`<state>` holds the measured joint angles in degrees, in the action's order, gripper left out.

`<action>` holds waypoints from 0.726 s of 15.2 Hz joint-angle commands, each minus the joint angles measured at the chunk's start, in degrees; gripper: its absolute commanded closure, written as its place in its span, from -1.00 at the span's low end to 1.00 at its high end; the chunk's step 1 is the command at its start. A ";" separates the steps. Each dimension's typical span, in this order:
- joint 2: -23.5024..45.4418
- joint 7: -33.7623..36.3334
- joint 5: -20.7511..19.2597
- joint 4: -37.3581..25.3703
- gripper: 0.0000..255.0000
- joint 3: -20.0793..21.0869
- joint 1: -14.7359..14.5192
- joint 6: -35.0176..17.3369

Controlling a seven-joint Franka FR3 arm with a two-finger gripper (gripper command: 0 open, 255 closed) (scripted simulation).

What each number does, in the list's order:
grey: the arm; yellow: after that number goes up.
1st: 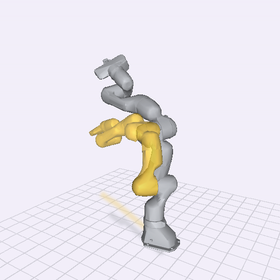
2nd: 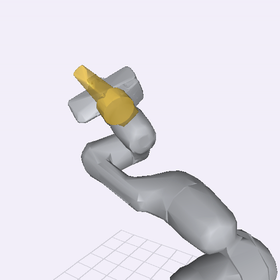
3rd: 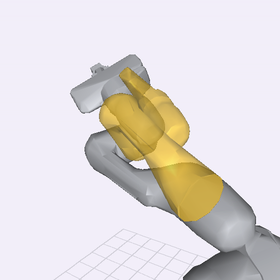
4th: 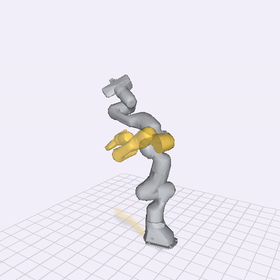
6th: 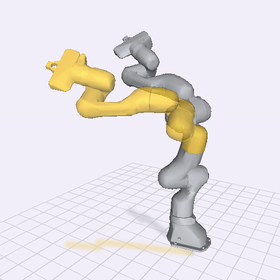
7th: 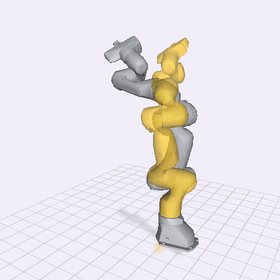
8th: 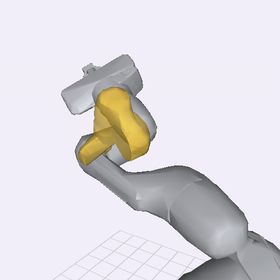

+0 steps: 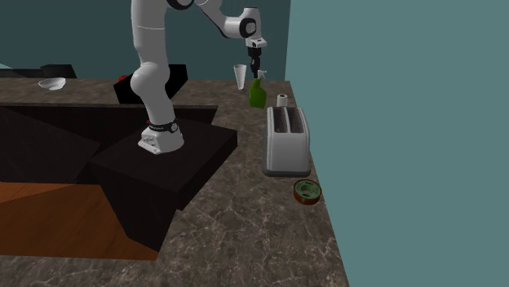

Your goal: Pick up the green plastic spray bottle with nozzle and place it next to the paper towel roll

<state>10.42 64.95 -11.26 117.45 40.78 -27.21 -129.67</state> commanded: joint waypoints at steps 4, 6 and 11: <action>2.44 1.77 -2.52 1.53 1.00 -0.80 -0.70 -3.30; 3.48 2.54 -3.62 2.01 1.00 -1.22 -1.05 -4.54; 6.23 4.57 -6.52 2.98 1.00 -2.50 -2.09 -7.54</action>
<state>16.10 69.18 -17.19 120.29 38.57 -29.12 -136.63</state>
